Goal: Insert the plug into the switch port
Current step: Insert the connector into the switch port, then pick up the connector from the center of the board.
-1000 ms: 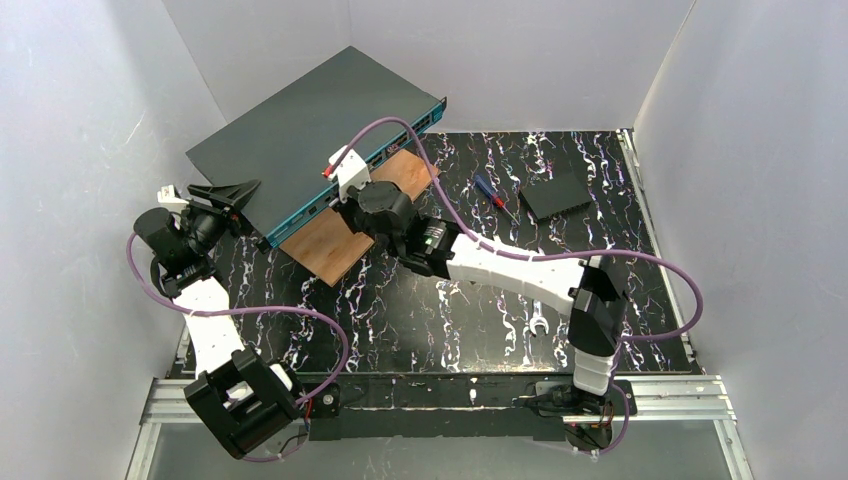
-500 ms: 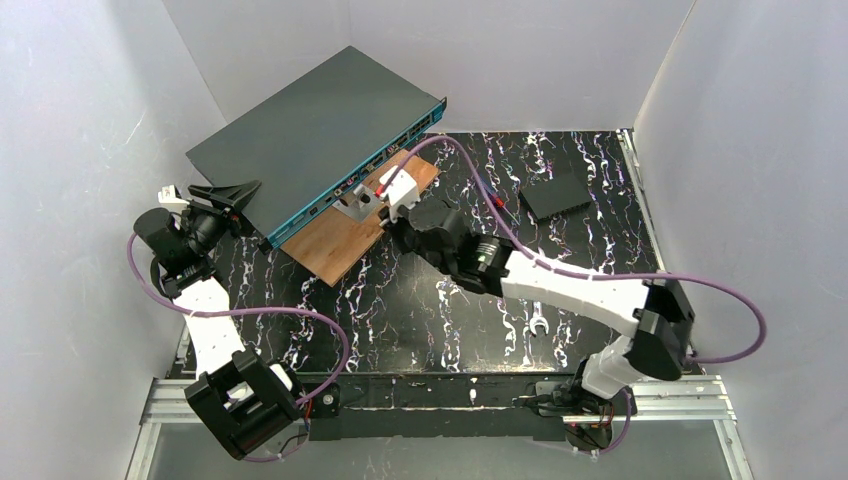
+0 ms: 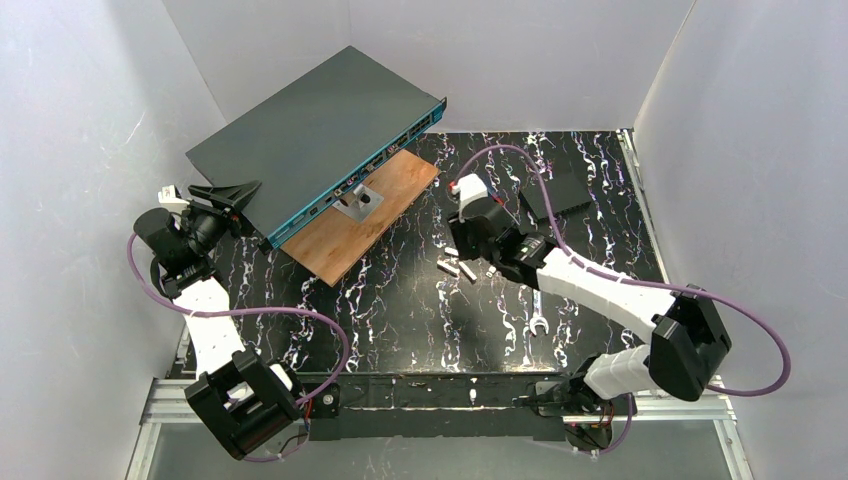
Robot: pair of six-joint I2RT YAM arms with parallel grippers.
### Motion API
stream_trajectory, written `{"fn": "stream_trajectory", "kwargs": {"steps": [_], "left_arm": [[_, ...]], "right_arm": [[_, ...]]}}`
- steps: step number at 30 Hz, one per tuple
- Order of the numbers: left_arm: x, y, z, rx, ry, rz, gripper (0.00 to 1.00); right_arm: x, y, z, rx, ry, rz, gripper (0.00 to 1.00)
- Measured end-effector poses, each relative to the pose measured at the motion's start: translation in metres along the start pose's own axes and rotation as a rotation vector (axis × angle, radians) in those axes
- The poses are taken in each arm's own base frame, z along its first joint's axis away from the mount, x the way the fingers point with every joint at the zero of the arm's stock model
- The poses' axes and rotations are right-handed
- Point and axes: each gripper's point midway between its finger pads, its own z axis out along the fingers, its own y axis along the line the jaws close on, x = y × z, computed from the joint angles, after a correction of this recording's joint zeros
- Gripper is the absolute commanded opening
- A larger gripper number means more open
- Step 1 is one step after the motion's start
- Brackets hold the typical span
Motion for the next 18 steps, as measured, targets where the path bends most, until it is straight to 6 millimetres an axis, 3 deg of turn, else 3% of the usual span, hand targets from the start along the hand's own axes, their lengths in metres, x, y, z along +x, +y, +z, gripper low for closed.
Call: {"fn": "stream_trajectory", "kwargs": {"steps": [4, 7, 13, 18], "left_arm": [[0.0, 0.0, 0.0, 0.0, 0.0, 0.0, 0.0], [0.0, 0.0, 0.0, 0.0, 0.0, 0.0, 0.0], [0.0, 0.0, 0.0, 0.0, 0.001, 0.001, 0.0], [0.0, 0.0, 0.0, 0.001, 0.001, 0.001, 0.0]], "right_arm": [[0.028, -0.033, 0.009, 0.061, 0.086, 0.078, 0.52], [0.038, -0.051, 0.017, 0.094, 0.122, 0.125, 0.53], [0.059, -0.074, 0.035, 0.131, 0.195, 0.181, 0.56], [0.076, -0.081, 0.045, 0.142, 0.25, 0.182, 0.59]]}}
